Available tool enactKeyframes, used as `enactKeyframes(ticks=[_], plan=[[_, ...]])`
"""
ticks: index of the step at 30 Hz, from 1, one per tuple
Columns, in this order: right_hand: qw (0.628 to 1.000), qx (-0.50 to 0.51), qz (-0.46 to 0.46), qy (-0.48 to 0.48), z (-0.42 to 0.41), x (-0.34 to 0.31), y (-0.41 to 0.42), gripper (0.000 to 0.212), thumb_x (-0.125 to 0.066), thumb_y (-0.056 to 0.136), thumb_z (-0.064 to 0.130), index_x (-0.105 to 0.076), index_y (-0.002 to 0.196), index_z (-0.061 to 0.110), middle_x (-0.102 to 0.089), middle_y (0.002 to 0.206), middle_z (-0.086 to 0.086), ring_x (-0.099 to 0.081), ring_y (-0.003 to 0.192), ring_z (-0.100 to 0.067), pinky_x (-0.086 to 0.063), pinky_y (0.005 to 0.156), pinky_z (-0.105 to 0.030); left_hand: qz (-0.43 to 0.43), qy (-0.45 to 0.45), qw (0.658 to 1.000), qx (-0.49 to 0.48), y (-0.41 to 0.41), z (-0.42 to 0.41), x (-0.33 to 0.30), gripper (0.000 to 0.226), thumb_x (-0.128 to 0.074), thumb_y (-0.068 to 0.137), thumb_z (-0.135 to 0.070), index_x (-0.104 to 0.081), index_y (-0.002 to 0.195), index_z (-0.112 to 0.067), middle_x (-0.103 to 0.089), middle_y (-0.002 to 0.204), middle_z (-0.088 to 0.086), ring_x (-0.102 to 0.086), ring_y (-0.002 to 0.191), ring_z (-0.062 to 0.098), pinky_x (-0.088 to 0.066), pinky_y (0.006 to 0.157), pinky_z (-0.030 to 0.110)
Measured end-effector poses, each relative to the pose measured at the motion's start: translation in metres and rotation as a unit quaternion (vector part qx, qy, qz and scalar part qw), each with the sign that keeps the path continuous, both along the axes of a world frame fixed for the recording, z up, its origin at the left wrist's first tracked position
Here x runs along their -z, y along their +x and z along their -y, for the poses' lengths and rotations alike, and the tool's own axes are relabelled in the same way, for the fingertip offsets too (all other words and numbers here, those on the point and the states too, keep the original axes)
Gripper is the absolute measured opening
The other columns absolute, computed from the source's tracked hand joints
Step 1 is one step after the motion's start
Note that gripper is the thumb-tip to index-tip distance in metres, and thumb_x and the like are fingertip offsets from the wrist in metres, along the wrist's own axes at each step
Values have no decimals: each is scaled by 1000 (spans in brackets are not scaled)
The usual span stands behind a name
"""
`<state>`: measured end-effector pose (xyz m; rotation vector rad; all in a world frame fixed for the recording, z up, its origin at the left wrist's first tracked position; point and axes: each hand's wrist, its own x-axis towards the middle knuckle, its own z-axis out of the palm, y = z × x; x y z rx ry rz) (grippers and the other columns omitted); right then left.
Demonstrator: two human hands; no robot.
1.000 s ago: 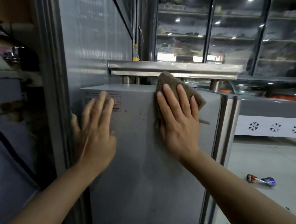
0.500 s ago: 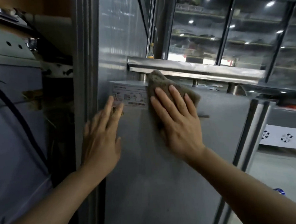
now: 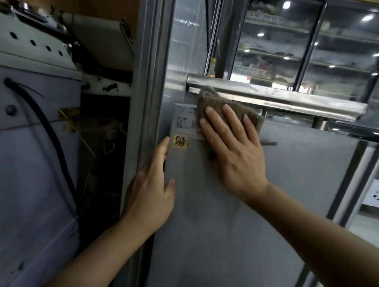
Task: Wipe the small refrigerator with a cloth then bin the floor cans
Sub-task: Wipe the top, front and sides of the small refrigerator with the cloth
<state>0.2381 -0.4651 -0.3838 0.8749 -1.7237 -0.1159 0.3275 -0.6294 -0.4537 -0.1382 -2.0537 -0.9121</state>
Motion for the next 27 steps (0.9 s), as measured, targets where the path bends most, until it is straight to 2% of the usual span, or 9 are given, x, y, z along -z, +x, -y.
enactKeyframes(ticks=[2,5,7,9,14,18,21,24,27], plan=[[1000,-14,3,14,8,15,0,58,-37,89,25,-33,147,17,-26,155,-2,-16,145,-26,-9,117,-44,-4,17,1000,5,-1,0,2,82,-58,86,-6,-11,146,-36,-36,147,-11,-39,132,7,-36,104,25],[987,-23,-1,159,3,53,3,59,-39,89,26,-32,147,17,-24,155,-1,-14,145,-24,-6,117,-42,15,27,1000,-1,2,-1,10,83,-57,87,-6,-7,146,-37,-38,147,-4,-42,130,14,-43,103,38],[974,-11,0,228,-2,63,7,59,-39,89,26,-32,147,16,-23,155,0,-14,145,-24,-8,118,-41,24,31,999,-9,6,0,16,85,-58,87,-8,-4,145,-40,-39,146,-3,-43,129,11,-43,101,31],[972,-6,3,234,-3,54,8,59,-41,89,27,-31,147,17,-25,155,0,-17,145,-24,-11,117,-42,21,27,999,-12,9,3,19,85,-58,87,-8,-5,145,-39,-40,145,-5,-44,128,8,-37,97,20],[997,-14,2,80,34,-6,13,55,-43,88,30,-43,141,16,-38,150,-4,-29,140,-29,-15,113,-47,-13,57,998,-29,12,8,16,79,-61,84,-2,-20,144,-31,-47,136,-9,-45,123,4,-31,92,8],[998,-36,-10,46,57,-4,13,48,-37,93,27,-50,137,14,-39,149,-4,-27,141,-30,-13,115,-47,-43,57,995,-66,11,4,20,77,-63,79,1,-27,142,-24,-48,128,-6,-43,118,2,-27,91,-1],[994,-67,-7,89,52,31,10,46,-32,96,25,-53,135,12,-41,148,-5,-28,141,-30,-14,115,-46,-54,45,994,-89,15,4,27,76,-63,76,6,-31,141,-16,-45,125,2,-46,116,11,-27,96,9],[985,-65,10,162,44,74,8,47,-27,97,27,-52,135,13,-41,148,-5,-25,142,-29,-13,116,-45,-40,38,994,-99,22,7,37,75,-62,76,8,-32,141,-14,-41,122,-2,-46,111,7,-24,94,0],[969,-35,17,244,34,114,11,50,-34,89,25,-52,135,15,-39,149,-4,-22,142,-26,-11,115,-43,-22,20,995,-95,30,9,47,74,-60,78,9,-30,142,-15,-41,121,-3,-43,109,2,-22,92,-4]])
